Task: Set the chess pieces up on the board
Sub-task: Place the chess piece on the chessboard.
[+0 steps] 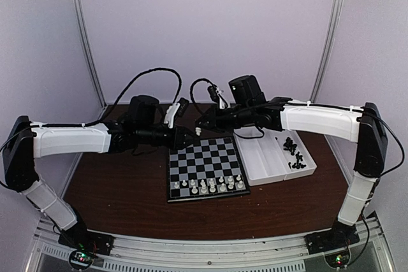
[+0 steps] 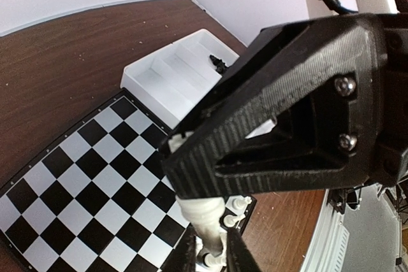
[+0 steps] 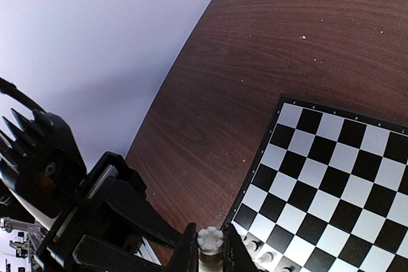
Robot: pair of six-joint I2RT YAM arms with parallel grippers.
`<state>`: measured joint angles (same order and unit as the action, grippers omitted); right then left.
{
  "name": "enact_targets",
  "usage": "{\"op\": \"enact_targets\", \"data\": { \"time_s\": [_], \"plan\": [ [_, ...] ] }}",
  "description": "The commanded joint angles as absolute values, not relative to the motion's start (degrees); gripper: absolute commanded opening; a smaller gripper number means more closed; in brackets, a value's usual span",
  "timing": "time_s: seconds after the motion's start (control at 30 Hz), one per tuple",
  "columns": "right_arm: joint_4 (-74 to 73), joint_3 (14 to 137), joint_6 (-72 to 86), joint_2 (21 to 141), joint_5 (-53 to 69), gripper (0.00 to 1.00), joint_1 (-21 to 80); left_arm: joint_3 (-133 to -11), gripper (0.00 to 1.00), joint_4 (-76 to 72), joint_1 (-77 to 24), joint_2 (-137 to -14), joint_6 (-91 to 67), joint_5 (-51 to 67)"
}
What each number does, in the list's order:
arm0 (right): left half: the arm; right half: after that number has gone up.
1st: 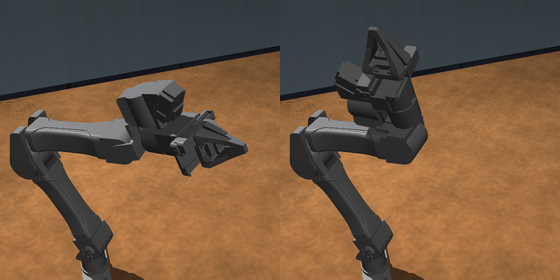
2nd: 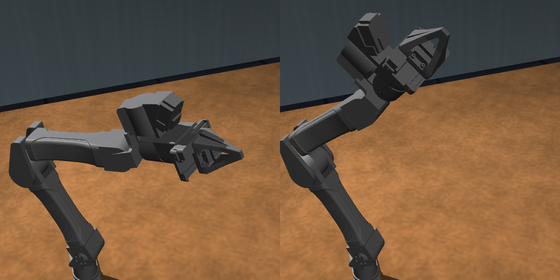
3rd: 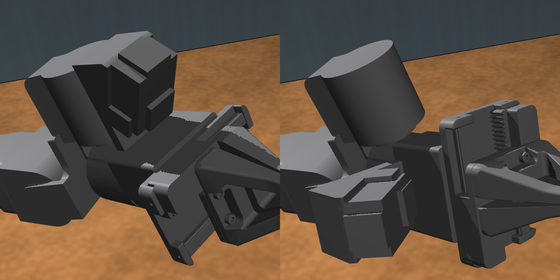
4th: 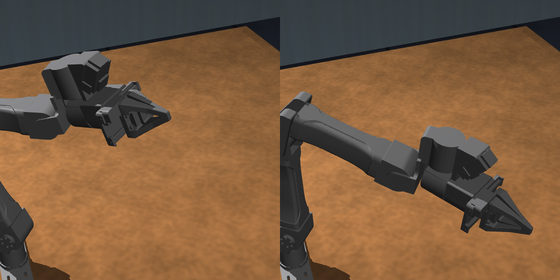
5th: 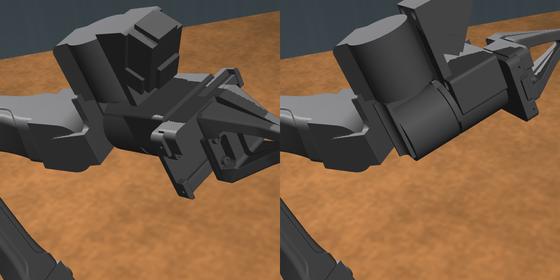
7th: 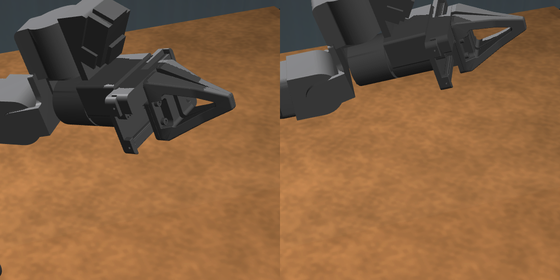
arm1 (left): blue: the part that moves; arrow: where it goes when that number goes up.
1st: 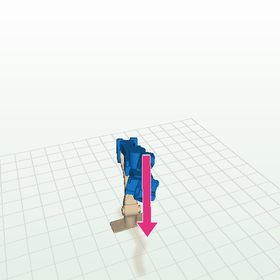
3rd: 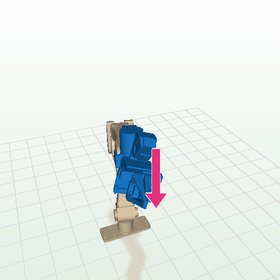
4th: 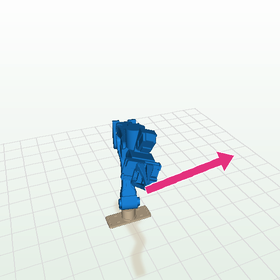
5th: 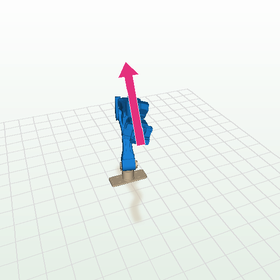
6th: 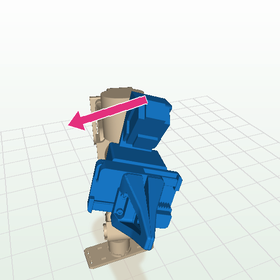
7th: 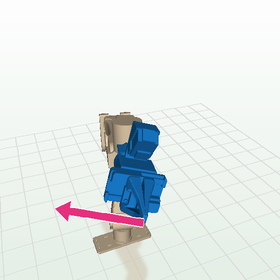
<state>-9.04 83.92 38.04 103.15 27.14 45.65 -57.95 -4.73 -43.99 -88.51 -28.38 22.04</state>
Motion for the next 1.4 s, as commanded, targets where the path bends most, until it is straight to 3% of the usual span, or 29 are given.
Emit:
{"op": "enact_targets", "data": {
  "time_s": [0.0,0.17,0.73,0.93,1.37],
  "plan": [
    [-6.66,83.07,39.31,103.75,28.10,0.13,46.05,-58.49,0.11,-8.87,-44.21,-89.03,-27.77,21.49],
    [-6.42,82.40,39.39,103.29,27.34,0.13,46.04,-58.36,0.00,-8.55,-44.21,-89.08,-27.62,21.39],
    [-11.98,78.74,28.57,103.58,16.83,0.11,45.35,-56.07,0.01,2.35,-44.21,-86.01,-23.62,13.16],
    [-1.99,71.05,24.48,106.09,13.57,0.10,45.36,-53.17,0.02,2.53,-44.16,-82.97,-22.88,10.59],
    [5.92,70.37,16.50,114.27,4.25,0.13,48.69,-50.95,0.02,4.58,-44.21,-80.16,-22.24,8.36]
  ]
}}
